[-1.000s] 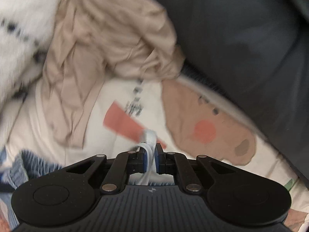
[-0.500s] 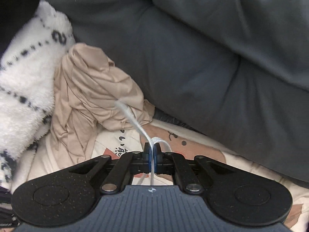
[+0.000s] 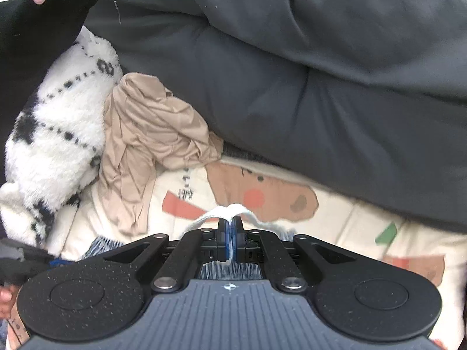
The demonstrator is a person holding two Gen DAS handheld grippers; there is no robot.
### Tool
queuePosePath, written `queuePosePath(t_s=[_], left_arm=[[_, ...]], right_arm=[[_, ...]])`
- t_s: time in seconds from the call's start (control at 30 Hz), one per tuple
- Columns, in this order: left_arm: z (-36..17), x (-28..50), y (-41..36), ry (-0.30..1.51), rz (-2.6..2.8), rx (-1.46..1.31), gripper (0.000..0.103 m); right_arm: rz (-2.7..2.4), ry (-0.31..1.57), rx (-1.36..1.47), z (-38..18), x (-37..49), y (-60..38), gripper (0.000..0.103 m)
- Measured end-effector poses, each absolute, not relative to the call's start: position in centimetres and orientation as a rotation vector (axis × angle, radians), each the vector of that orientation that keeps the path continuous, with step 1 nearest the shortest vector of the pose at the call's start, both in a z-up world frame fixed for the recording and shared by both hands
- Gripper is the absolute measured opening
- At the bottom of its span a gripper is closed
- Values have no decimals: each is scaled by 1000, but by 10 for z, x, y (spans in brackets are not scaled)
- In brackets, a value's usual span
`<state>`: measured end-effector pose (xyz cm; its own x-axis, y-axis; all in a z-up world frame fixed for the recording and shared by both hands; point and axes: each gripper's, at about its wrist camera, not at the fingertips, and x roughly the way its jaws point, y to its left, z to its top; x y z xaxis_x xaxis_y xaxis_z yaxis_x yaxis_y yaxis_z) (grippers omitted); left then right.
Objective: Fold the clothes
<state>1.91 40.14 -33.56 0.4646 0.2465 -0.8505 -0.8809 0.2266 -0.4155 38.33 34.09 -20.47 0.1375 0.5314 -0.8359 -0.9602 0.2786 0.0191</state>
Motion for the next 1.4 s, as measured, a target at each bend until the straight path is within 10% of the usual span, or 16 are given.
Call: queuePosePath(t_s=[0.67,0.87,1.4], left_arm=[[-338,21,406,768,879,-1040,14],[-339,20,407,767,877,-1044,14],[-338,20,408,764,870,-1045,14]], right_arm=[[1140,1093,-681,-290,353,258,6],[1134,1073,-664,-272,370,265,41],[1049,1000,-571,-282,423,349,41]])
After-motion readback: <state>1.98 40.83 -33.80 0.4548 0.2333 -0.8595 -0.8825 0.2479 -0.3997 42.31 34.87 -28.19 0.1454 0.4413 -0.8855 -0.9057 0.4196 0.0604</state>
